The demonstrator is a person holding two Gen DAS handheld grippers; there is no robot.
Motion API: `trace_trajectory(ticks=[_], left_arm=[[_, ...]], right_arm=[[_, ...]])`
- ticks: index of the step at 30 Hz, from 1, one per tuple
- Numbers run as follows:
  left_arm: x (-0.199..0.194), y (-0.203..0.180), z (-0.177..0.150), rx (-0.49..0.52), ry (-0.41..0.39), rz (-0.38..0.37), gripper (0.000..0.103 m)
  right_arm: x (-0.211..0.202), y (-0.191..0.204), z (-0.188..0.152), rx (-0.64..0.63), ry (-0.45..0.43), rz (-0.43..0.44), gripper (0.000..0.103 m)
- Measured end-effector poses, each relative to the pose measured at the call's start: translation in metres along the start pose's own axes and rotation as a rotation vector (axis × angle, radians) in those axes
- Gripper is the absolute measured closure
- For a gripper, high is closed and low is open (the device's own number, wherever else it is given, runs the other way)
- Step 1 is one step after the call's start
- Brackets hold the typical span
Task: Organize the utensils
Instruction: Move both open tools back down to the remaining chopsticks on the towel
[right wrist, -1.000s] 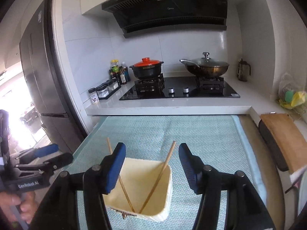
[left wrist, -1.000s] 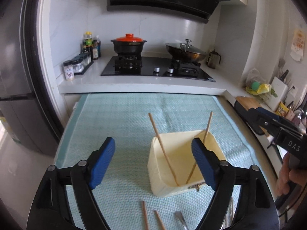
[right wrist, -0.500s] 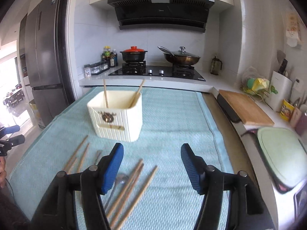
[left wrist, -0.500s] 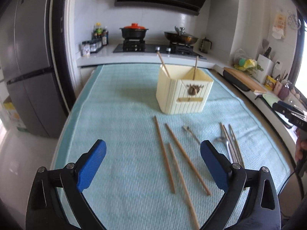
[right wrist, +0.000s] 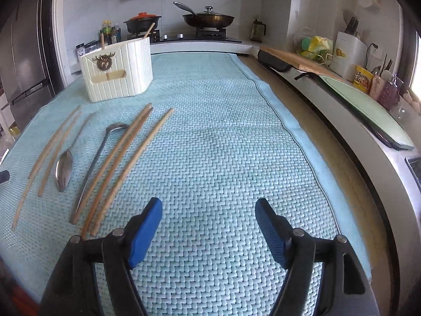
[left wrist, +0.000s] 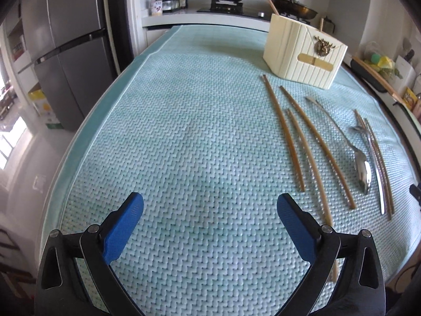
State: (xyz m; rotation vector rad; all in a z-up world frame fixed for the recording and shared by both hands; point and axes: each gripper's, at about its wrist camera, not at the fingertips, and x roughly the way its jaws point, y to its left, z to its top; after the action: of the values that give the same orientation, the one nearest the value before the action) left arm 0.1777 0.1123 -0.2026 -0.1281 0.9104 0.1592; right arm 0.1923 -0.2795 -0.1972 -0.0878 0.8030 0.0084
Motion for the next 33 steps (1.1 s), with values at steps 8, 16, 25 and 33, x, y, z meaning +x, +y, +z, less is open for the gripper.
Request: trace_trajectory(ticks=[8, 16, 25, 33], left_arm=[[0.019, 0.001, -0.005, 0.006, 0.032, 0.051, 0.001], [0.024, -0.003, 0.0, -0.001, 0.055, 0.049, 0.0], [0.022, -0.003, -0.002, 0.009, 0.042, 0.031, 0.0], [0.018, -0.006, -0.006, 0.021, 0.053, 0.034, 0.0]], right_arm=[[0.014, 0.01, -0.013, 0.001, 0.045, 0.012, 0.028], [0.017, 0.018, -0.018, 0.01, 0.066, 0.034, 0.024], [0.02, 0.019, -0.02, -0.009, 0.069, 0.07, 0.017], [0.021, 0.02, -0.021, -0.011, 0.082, 0.105, 0.0]])
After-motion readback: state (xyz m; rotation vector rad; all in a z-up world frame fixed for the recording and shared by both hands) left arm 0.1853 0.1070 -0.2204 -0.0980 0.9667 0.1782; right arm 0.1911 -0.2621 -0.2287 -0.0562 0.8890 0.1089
